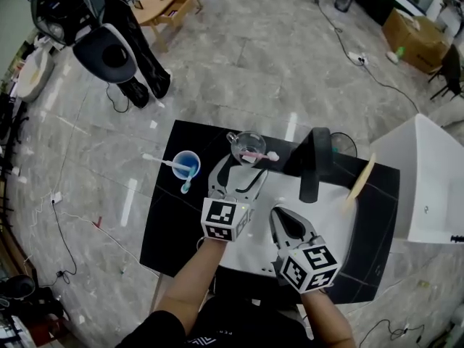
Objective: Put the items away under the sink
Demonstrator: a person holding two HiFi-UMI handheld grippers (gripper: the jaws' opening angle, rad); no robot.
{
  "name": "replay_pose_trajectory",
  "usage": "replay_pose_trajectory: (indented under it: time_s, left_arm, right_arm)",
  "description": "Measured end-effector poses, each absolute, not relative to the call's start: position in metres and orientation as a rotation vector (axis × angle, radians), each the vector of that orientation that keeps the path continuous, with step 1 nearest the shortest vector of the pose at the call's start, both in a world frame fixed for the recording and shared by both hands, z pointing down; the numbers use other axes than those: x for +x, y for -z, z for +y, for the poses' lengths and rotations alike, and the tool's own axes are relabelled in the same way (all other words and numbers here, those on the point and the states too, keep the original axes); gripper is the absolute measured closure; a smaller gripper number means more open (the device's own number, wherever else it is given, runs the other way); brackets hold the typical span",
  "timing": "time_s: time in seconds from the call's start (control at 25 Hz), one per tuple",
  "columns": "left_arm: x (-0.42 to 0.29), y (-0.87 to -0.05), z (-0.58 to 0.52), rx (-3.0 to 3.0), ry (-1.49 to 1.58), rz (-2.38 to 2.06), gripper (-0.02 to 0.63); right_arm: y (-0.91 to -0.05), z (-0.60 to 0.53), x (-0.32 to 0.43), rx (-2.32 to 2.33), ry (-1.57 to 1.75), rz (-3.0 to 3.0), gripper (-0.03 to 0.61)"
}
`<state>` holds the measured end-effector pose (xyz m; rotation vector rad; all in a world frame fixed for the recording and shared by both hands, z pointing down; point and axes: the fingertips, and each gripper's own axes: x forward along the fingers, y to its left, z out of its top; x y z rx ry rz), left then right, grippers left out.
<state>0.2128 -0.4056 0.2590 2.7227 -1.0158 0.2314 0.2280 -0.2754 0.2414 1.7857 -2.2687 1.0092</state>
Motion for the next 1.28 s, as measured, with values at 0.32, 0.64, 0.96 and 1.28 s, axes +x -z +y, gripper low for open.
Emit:
replay_pose_trajectory:
  time_s: [0.32, 0.64, 0.96, 1.28]
  left_arm:
    - [0.222, -0.258, -0.424, 2.758, -0.200, -1.052, 0.235]
    - [0.229, -0.260, -0.436, 2.743, -0.149, -1.104, 0.229]
    - [0.232, -0.262, -0.441, 2.755, -0.211, -1.099, 0.221]
    - [0.235, -0.263, -0.443, 2.770, -0.318, -1.066, 0.221]
  right_arm:
    - [-0.251, -0.277, 0.234, 1.788, -1.053, -2.231, 0.541]
    - [-0.265, -0.279, 0.233, 1.766, -1.092, -2.196, 0.541]
    - [-0.272, -0.280, 0.235, 1.781, -1.115, -2.163, 0.541]
    - [-0.278, -0.276, 0.235, 1.795, -1.145, -2.144, 0.541]
